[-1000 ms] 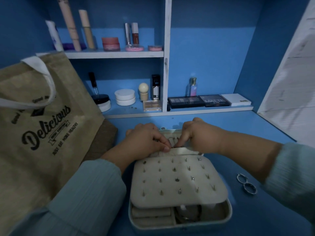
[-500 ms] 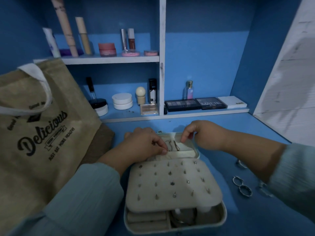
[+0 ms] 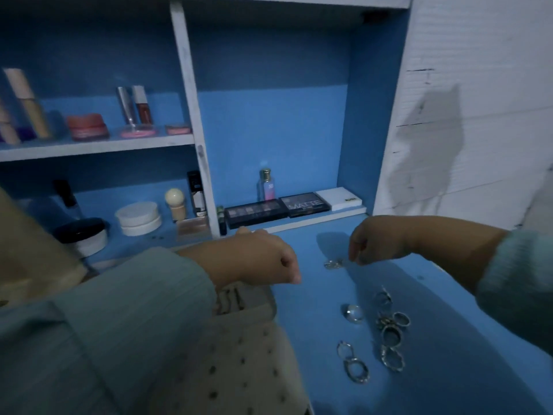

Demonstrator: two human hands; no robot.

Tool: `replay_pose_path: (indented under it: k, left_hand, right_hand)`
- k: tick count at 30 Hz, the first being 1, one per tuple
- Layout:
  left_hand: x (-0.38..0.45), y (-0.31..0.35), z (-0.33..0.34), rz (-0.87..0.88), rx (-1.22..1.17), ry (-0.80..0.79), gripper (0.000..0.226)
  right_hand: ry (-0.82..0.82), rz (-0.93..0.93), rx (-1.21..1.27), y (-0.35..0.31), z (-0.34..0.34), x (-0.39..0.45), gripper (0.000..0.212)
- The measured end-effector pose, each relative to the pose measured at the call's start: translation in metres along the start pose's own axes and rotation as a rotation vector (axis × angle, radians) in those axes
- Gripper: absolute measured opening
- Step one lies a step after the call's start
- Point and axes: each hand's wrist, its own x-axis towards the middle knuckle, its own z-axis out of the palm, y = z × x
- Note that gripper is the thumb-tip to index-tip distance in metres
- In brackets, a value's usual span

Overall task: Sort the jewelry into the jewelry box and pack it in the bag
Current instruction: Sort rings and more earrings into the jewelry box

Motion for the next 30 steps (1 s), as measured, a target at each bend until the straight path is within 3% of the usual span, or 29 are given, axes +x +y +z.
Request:
replay_pose_path:
  k: [4,10,16,22,26,30]
  left_hand:
    - [0.039,0.02,0.001,-0.008,-0.01,0.002,0.026]
    - [0.084,0.035,0.016,-0.17,0.007,0.066,0.028]
    - [0.1,0.04,0.028,-0.203,0.077,0.128,0.022]
    - [0.102,0.043,0.025,-0.221,0.109,0.062,0.026]
    - [0.085,0.04,0.018,-0.184,-0.095,0.151,0.014]
    - [0.059,0.035,0.008,-0.164,-0.535,0.281,0.013]
  right_hand:
    - [0.058,0.002,0.032,0.016,0.012,0.002,0.028]
    - [0.183,-0.051,0.189,0.023,0.034,0.018,0.038]
    - [0.274,-0.095,0.245,0.022,0.046,0.031,0.019]
    - [0.265,-0.095,0.231,0.024,0.049,0.032,0.006]
    - [0.337,-0.115,0.342,0.024,0.041,0.022,0.003]
    - [0.372,-0.081,0.662,0.018,0.026,0.002,0.013]
